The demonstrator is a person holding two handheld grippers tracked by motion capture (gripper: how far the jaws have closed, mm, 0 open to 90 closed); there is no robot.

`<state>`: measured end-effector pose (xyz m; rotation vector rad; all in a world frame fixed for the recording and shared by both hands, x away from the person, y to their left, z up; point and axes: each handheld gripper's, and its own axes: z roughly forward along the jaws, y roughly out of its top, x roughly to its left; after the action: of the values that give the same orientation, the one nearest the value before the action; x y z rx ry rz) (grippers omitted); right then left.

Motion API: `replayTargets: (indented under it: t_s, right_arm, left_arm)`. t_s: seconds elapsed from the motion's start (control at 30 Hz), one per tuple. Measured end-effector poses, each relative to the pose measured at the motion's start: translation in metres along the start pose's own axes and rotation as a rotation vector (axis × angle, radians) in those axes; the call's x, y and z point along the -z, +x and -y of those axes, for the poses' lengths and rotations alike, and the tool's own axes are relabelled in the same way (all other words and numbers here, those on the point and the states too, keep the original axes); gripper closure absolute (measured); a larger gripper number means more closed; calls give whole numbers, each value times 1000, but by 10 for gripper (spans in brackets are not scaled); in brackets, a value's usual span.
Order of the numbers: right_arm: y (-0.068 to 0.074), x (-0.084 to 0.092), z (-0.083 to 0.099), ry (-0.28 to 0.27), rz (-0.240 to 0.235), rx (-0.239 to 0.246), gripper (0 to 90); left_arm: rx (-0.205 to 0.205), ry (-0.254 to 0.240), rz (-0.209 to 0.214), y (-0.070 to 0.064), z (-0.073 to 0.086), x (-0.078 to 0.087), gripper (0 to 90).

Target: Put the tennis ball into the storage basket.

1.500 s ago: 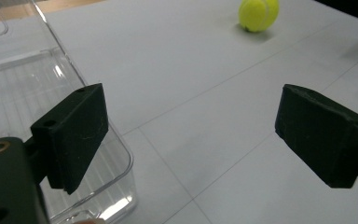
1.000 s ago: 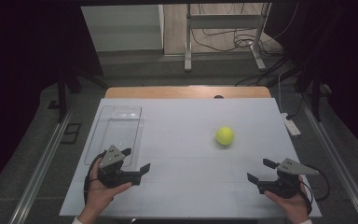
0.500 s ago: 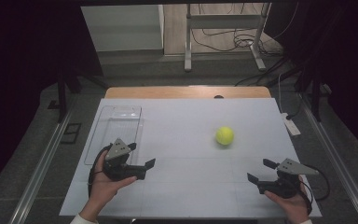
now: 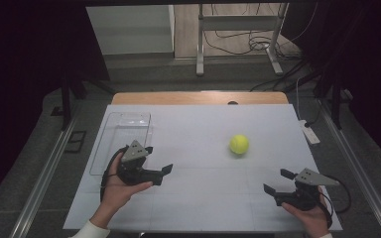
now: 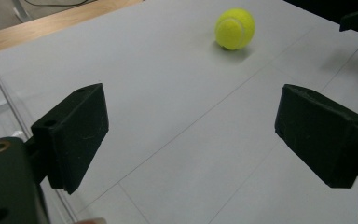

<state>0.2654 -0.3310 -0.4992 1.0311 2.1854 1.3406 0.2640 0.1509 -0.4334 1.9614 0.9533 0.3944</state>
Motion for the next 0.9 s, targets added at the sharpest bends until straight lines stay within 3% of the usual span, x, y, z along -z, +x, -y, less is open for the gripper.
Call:
replayTargets:
  t_s: [0.9]
  right_arm:
    - [0, 0, 0, 4, 7, 7, 119]
  left_arm:
    - [-32, 27, 50, -5, -23, -18, 107]
